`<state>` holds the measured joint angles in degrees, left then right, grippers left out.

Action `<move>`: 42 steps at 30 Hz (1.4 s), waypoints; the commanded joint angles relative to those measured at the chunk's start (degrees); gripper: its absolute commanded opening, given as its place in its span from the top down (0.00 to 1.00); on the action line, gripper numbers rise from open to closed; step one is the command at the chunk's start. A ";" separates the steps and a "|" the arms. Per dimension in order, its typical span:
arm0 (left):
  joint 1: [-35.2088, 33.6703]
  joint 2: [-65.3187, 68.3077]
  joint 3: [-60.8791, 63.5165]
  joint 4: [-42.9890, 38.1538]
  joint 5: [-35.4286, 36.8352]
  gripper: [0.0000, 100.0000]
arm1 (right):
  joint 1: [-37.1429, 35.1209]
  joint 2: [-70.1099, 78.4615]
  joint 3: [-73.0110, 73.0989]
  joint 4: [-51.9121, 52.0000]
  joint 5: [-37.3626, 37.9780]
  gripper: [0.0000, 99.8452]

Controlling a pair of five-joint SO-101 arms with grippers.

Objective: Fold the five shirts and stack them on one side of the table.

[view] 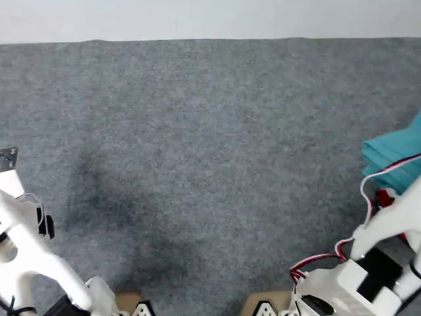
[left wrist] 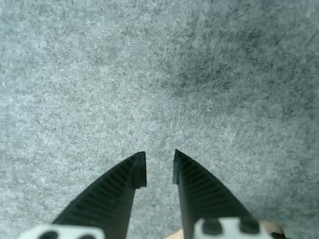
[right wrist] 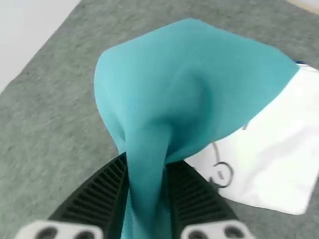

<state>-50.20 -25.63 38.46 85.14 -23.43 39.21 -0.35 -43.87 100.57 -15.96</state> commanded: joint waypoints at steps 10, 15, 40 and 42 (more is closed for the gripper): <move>0.44 -1.41 -0.66 -0.70 -0.35 0.90 | 5.23 5.93 2.46 0.92 2.73 0.99; 0.44 -1.49 -0.31 -0.62 -0.18 0.90 | 4.97 8.31 2.46 -3.56 2.46 0.99; 0.44 -1.23 -0.22 0.62 -0.18 0.90 | 21.05 25.54 2.46 -14.99 13.63 0.99; 0.44 -1.23 -0.22 0.62 -0.18 0.90 | 21.14 27.56 2.46 -14.99 14.86 0.99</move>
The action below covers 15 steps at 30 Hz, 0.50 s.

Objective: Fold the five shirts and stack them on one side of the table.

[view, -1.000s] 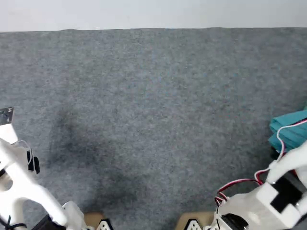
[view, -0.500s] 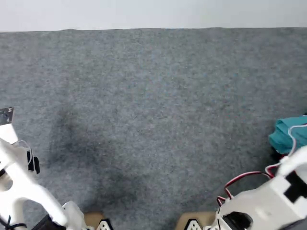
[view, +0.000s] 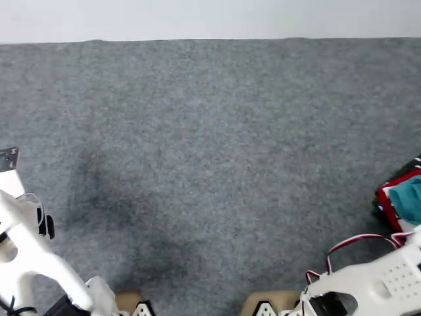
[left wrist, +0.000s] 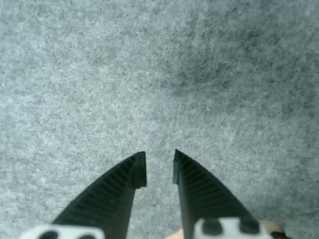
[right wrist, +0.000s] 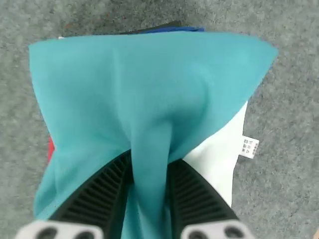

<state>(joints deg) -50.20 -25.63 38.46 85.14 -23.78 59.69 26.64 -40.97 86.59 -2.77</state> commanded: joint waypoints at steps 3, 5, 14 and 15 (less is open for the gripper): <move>0.44 -1.23 -0.13 0.62 0.18 0.90 | 0.66 3.30 -0.44 -0.31 3.08 0.96; 0.44 -1.23 -0.13 0.70 0.18 0.90 | 0.66 3.74 -0.62 0.48 3.08 0.89; 0.44 -1.23 -0.13 0.53 0.18 0.90 | -2.51 -6.46 -6.24 5.76 0.09 0.57; 0.44 -1.23 -0.13 0.53 0.18 0.90 | -3.38 -7.60 -6.24 6.64 0.00 0.57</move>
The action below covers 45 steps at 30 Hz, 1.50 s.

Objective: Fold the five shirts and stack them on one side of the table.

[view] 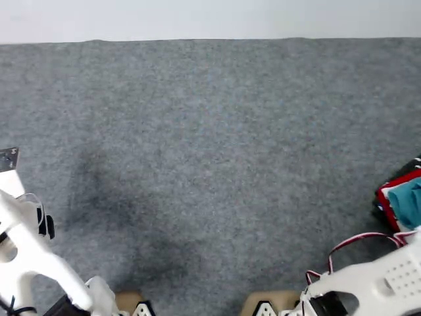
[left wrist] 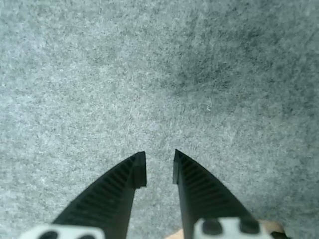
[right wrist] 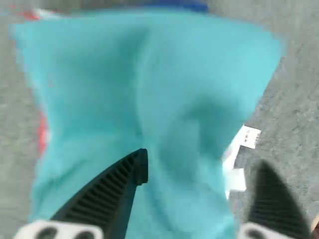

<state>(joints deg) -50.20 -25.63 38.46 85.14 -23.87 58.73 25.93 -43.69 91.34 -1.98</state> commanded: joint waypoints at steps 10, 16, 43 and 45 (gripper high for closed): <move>0.44 -1.23 -0.13 0.62 0.09 0.90 | -6.02 -4.09 -3.43 4.09 -6.95 0.62; 0.44 -1.23 -0.13 0.35 0.00 0.90 | -6.02 -0.22 -3.69 2.86 -6.95 0.97; 0.44 -1.14 -0.13 0.62 0.18 0.90 | -11.65 13.49 -3.60 -0.13 -7.21 0.99; 0.44 -1.14 -0.13 0.62 0.26 0.90 | -12.79 14.20 -3.69 0.92 -7.21 0.99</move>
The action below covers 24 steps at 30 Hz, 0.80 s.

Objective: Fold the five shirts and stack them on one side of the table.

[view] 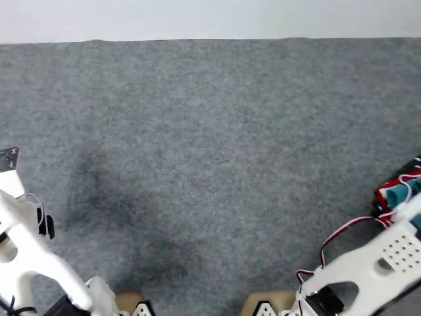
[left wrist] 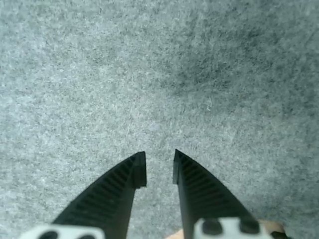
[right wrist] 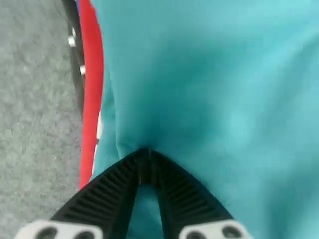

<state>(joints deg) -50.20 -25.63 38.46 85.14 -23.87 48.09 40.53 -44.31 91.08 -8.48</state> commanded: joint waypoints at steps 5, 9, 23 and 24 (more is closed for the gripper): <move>0.44 -1.14 0.48 0.53 0.26 0.90 | -4.26 -1.19 -4.22 2.15 -0.70 0.99; 0.44 -1.14 2.15 0.35 0.26 0.90 | -3.82 -4.18 -7.91 2.15 -0.35 0.99; 0.53 -1.41 2.15 0.26 0.26 0.90 | -0.40 -8.84 -14.15 -3.65 -0.18 0.99; 0.53 -1.49 2.15 0.26 0.26 0.90 | 0.31 -7.60 -14.33 -5.49 -0.18 0.99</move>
<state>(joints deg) -50.20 -25.63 41.54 85.14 -23.78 46.51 33.23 -55.65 89.67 -8.48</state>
